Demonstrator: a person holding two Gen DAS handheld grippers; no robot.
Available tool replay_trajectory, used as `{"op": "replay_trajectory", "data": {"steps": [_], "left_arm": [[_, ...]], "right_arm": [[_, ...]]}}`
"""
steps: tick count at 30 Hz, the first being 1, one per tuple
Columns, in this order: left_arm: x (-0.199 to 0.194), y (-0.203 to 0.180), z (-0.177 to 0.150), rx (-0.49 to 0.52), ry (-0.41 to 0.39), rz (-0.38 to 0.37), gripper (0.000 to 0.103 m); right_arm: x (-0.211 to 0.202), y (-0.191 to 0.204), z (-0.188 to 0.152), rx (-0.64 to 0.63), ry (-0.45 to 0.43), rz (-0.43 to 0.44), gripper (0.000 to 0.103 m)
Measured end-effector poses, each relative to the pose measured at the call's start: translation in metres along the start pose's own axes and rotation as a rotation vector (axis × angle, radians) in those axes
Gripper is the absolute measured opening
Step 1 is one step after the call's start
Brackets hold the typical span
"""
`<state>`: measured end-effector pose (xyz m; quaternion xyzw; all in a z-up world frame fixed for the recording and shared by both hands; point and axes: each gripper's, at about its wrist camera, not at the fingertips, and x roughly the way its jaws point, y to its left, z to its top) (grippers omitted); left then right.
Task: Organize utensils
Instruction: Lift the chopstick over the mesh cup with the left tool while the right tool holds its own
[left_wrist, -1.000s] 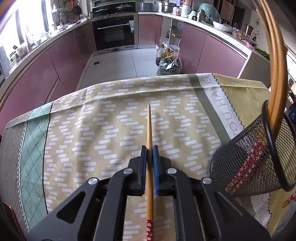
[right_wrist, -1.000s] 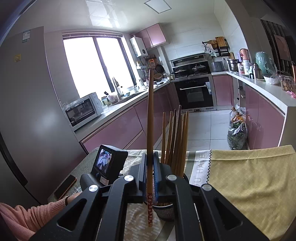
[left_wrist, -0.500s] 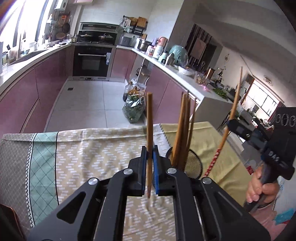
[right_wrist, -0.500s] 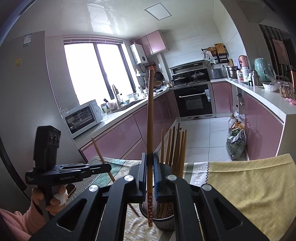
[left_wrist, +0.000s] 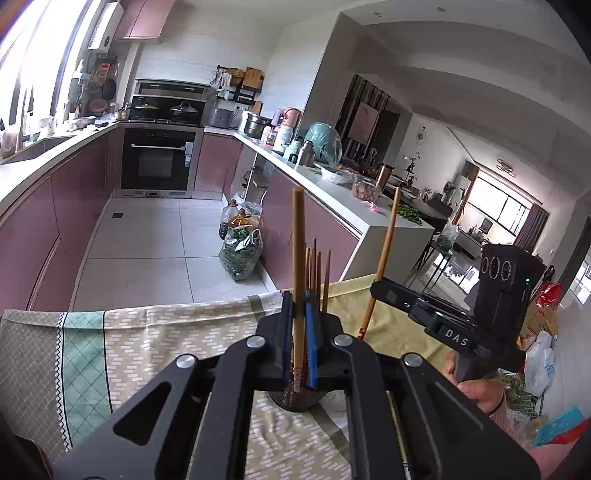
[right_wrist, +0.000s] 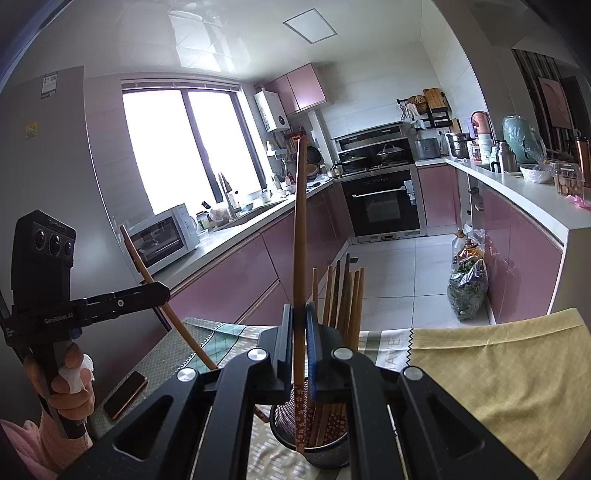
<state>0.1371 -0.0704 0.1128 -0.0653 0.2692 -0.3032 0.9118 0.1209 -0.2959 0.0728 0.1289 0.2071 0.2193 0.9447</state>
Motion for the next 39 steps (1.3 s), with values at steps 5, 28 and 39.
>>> {"op": "replay_trajectory", "data": {"steps": [5, 28, 39], "left_arm": [[-0.005, -0.016, 0.010, 0.030, -0.025, -0.011, 0.007], [0.053, -0.041, -0.010, 0.122, 0.111, 0.045, 0.007], [0.063, -0.042, -0.016, 0.133, 0.150, 0.049, 0.007]], "right_arm": [[0.003, -0.001, 0.002, 0.004, -0.005, -0.005, 0.006], [0.022, 0.001, -0.007, -0.018, 0.021, -0.051, 0.006], [0.028, 0.000, -0.016, -0.012, 0.039, -0.055, 0.006]]}}
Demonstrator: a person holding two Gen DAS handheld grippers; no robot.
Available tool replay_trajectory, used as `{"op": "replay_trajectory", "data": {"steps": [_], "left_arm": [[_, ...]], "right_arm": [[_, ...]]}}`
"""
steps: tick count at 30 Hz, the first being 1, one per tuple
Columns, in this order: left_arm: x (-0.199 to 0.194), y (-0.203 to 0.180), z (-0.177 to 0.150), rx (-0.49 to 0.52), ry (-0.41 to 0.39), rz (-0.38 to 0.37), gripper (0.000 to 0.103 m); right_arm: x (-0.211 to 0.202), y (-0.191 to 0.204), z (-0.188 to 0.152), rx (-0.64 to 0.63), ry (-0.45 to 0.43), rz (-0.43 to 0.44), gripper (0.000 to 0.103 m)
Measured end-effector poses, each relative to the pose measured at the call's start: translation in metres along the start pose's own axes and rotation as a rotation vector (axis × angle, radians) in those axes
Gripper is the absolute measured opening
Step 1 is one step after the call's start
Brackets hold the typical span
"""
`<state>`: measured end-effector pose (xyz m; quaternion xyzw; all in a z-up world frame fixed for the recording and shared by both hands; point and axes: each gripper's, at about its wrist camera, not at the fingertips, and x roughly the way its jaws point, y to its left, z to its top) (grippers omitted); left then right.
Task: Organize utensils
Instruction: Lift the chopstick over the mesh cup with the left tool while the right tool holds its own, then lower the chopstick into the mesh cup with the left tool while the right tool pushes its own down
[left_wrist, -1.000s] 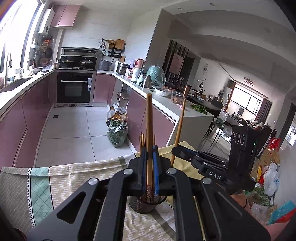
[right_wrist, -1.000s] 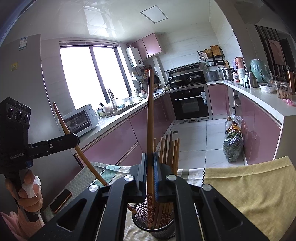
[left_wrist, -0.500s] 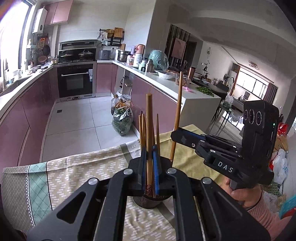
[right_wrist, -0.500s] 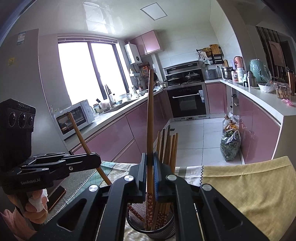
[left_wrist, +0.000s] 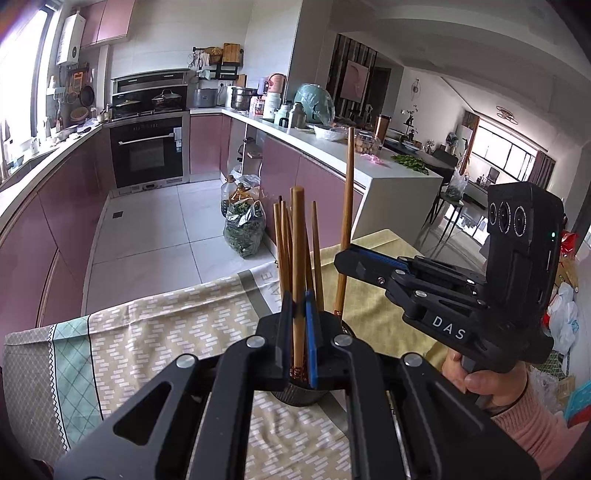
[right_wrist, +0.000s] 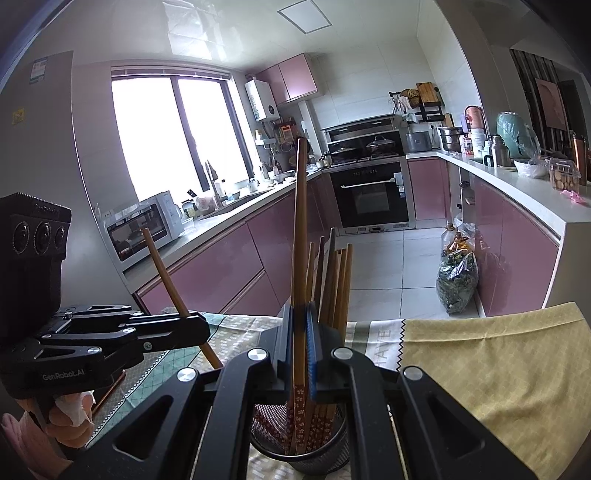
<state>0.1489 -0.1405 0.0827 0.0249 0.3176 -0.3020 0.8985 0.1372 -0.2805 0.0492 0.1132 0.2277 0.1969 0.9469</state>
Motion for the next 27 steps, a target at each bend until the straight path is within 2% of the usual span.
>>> {"op": "replay_trajectory", "data": {"steps": [27], "left_arm": [[0.013, 0.000, -0.001, 0.010, 0.028, 0.011, 0.007]], "right_arm": [[0.005, -0.004, -0.011, 0.016, 0.022, 0.002, 0.006]]}}
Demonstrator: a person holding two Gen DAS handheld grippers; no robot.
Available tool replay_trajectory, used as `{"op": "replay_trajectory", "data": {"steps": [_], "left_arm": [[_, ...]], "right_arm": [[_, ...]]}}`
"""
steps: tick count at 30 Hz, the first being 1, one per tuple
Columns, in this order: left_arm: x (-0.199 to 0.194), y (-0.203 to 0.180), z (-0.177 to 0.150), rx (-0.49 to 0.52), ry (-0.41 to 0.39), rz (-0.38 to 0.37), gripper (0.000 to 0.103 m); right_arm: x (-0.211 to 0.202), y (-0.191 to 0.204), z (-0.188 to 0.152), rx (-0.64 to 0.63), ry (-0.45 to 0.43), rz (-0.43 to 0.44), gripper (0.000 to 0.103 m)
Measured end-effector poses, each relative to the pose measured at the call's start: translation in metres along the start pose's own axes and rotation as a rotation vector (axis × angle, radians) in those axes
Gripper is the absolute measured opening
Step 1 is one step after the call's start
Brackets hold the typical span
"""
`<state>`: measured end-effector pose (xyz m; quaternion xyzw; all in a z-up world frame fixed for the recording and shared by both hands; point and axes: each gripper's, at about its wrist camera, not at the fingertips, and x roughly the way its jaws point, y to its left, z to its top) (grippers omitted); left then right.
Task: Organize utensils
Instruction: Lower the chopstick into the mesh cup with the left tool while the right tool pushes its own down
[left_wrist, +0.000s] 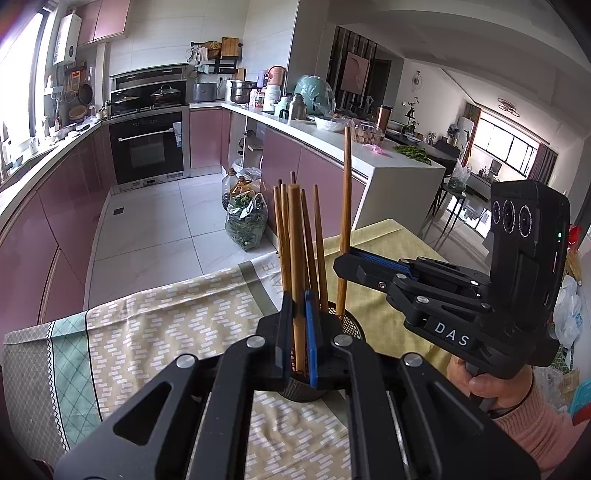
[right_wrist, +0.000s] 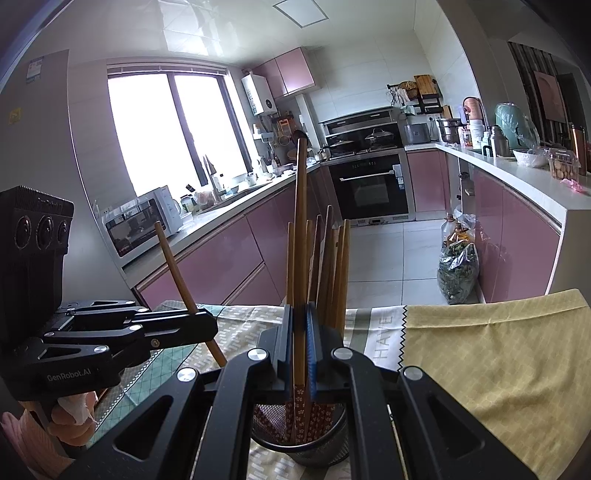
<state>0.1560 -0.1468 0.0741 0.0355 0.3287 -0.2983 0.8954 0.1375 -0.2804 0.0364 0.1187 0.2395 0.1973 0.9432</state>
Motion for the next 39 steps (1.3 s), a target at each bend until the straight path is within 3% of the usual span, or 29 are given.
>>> {"op": "replay_trajectory", "data": {"steps": [39], "left_arm": [[0.046, 0.009, 0.006, -0.013, 0.047, 0.041, 0.008]], "right_arm": [[0.016, -0.003, -0.011, 0.008, 0.064, 0.001, 0.006]]}}
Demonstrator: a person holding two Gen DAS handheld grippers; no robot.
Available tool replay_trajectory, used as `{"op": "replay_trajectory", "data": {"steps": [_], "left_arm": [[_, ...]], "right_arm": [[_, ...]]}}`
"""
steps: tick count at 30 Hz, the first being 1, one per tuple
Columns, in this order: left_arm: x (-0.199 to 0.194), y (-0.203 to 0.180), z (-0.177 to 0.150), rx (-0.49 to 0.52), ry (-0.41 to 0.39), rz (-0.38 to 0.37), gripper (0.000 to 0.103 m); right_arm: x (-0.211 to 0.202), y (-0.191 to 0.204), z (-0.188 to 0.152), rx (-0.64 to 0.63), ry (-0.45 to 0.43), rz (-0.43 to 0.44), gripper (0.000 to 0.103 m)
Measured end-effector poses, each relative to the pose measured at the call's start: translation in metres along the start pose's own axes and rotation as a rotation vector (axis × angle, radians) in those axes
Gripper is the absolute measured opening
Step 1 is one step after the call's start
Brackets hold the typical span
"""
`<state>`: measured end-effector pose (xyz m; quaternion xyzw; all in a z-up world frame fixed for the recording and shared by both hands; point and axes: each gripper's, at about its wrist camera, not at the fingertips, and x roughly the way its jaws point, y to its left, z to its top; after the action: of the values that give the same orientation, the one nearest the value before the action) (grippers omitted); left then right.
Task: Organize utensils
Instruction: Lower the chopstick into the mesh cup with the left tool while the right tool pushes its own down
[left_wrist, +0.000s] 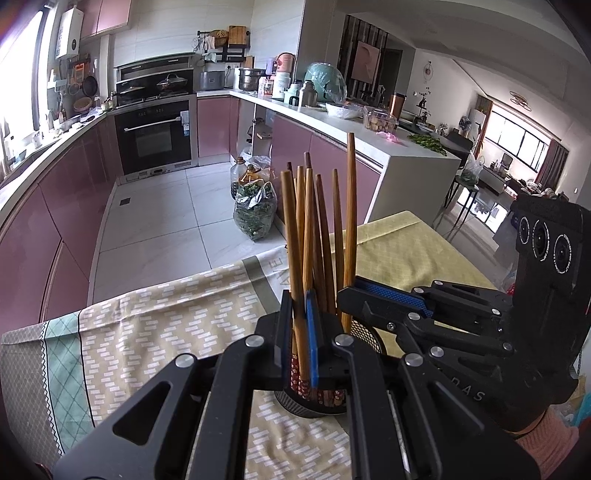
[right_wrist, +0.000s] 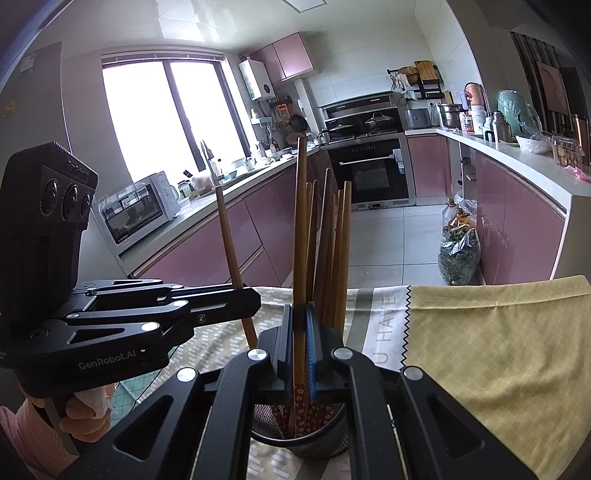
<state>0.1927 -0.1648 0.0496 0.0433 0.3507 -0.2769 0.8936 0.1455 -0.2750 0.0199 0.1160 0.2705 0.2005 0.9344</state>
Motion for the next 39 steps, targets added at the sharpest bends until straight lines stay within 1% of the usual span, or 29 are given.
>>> {"op": "replay_trajectory", "data": {"steps": [8, 23, 39], "left_arm": [[0.004, 0.005, 0.004, -0.002, 0.006, 0.005, 0.008], [0.024, 0.005, 0.005, -0.008, 0.028, 0.014, 0.008], [0.039, 0.007, -0.005, -0.021, 0.048, 0.008, 0.008]], "right_arm": [[0.004, -0.002, 0.000, 0.008, 0.012, -0.002, 0.006], [0.010, -0.005, -0.001, 0.023, 0.032, -0.004, 0.006], [0.016, -0.008, -0.001, 0.028, 0.047, -0.010, 0.006]]}}
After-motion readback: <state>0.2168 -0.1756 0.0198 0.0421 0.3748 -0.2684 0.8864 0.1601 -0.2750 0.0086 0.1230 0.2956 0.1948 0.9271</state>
